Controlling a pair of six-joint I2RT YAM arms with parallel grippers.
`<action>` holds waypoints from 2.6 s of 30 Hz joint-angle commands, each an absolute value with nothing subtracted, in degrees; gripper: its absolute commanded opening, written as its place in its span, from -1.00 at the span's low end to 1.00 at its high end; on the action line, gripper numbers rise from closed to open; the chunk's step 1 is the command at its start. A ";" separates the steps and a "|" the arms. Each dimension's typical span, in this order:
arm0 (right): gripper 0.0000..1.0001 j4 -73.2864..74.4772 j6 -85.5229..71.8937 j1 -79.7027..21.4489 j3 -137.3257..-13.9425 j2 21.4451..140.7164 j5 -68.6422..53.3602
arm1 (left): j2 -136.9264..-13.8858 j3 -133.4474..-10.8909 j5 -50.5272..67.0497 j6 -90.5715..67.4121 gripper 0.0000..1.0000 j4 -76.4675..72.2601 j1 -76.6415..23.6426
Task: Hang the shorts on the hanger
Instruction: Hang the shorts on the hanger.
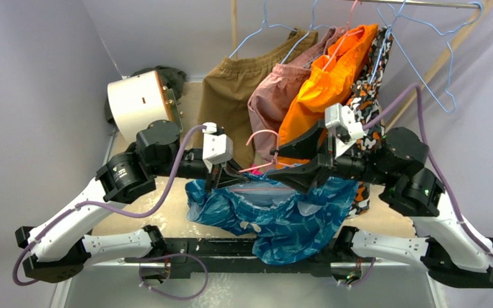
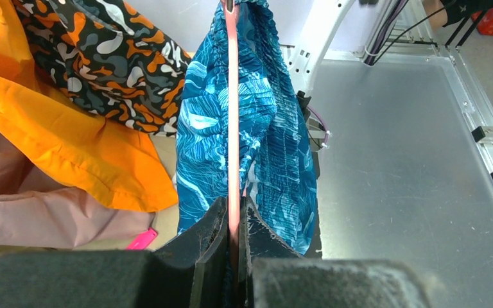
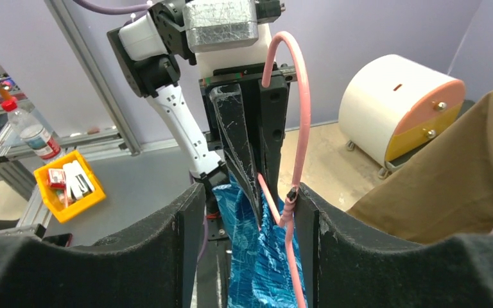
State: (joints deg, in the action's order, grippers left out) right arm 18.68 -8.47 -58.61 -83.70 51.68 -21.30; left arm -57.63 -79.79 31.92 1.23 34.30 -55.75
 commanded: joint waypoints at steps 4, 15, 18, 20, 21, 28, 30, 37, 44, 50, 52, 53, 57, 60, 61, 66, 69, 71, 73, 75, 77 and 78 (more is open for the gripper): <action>-0.02 28.33 -5.86 -59.04 -91.49 55.10 -19.10 | -56.65 -79.87 32.66 0.26 -1.00 28.68 -55.54; -0.41 36.44 -3.78 -58.98 -97.06 59.48 -16.04 | -57.74 -79.78 33.72 0.10 -1.00 28.88 -55.55; -0.64 37.46 -3.61 -59.05 -97.62 59.92 -15.82 | -57.75 -80.01 33.62 0.10 -1.00 28.76 -55.55; -0.73 37.81 -3.56 -59.00 -97.81 60.03 -16.11 | -57.77 -79.98 33.51 0.07 -1.00 28.58 -55.55; -0.72 37.99 -3.48 -59.04 -97.91 60.05 -16.16 | -57.82 -79.98 33.56 0.09 -1.00 28.61 -55.50; -0.33 39.73 -2.78 -58.99 -98.22 59.71 -17.59 | -58.02 -79.63 33.54 0.00 -1.00 28.41 -55.55; -0.29 39.98 -2.49 -58.98 -97.97 59.36 -18.01 | -57.96 -79.55 33.53 0.01 -1.00 28.31 -55.54; -0.94 38.93 -2.85 -59.00 -96.64 59.24 -19.78 | -58.07 -79.25 33.75 0.00 -1.00 27.78 -55.55; -1.00 32.85 -4.74 -59.04 -94.31 56.28 -16.66 | -57.61 -79.91 27.36 -0.99 -0.16 29.35 -55.54; -1.00 25.58 -5.82 -58.99 -90.68 52.07 -7.65 | -50.85 -83.25 3.80 -5.93 0.26 32.27 -55.52; -1.00 23.12 -6.47 -58.98 -89.81 51.41 -5.83 | -47.33 -82.70 -0.90 -10.49 0.32 30.33 -55.55; -1.00 22.04 -6.70 -58.99 -89.52 51.20 -5.12 | -45.52 -81.78 -1.29 -13.21 0.34 28.59 -55.55; -1.00 17.49 -7.06 -58.99 -88.54 50.99 -3.16 | -39.48 -74.77 -3.09 -32.06 0.34 17.52 -55.55; -1.00 16.71 -6.61 -58.98 -88.84 52.45 -1.01 | -39.81 -69.47 4.84 -42.15 0.26 9.71 -55.54; -1.00 16.72 -6.63 -58.97 -89.09 53.14 0.12 | -41.22 -69.02 8.61 -43.61 0.26 8.37 -55.55; -1.00 15.23 -8.97 -59.04 -89.52 55.63 4.85 | -48.33 -72.30 15.48 -37.05 0.21 13.67 -55.55; -1.00 14.44 -10.48 -58.99 -89.29 56.62 5.44 | -47.29 -69.25 15.38 -33.57 0.28 7.69 -55.54; -1.00 14.46 -11.28 -58.99 -89.32 57.46 5.47 | -47.59 -68.57 16.22 -31.79 0.31 4.76 -55.54; -1.00 14.19 -11.79 -59.02 -89.43 58.09 5.11 | -49.64 -69.39 18.14 -30.35 0.31 3.96 -55.55; -1.00 14.51 -11.98 -58.98 -89.80 58.69 5.03 | -51.64 -70.91 20.41 -28.51 0.29 4.88 -55.55; -1.00 14.71 -12.19 -58.97 -90.09 59.11 5.09 | -52.82 -71.48 21.59 -26.90 0.29 5.78 -55.55; -1.00 14.57 -12.51 -58.99 -90.12 59.19 5.03 | -53.15 -71.45 22.08 -26.29 0.29 5.92 -55.55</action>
State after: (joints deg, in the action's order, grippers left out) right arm 21.32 -10.55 -58.87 -88.12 59.68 3.64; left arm -51.53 -68.75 17.63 -31.03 9.91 -55.53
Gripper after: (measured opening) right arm 0.031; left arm 0.646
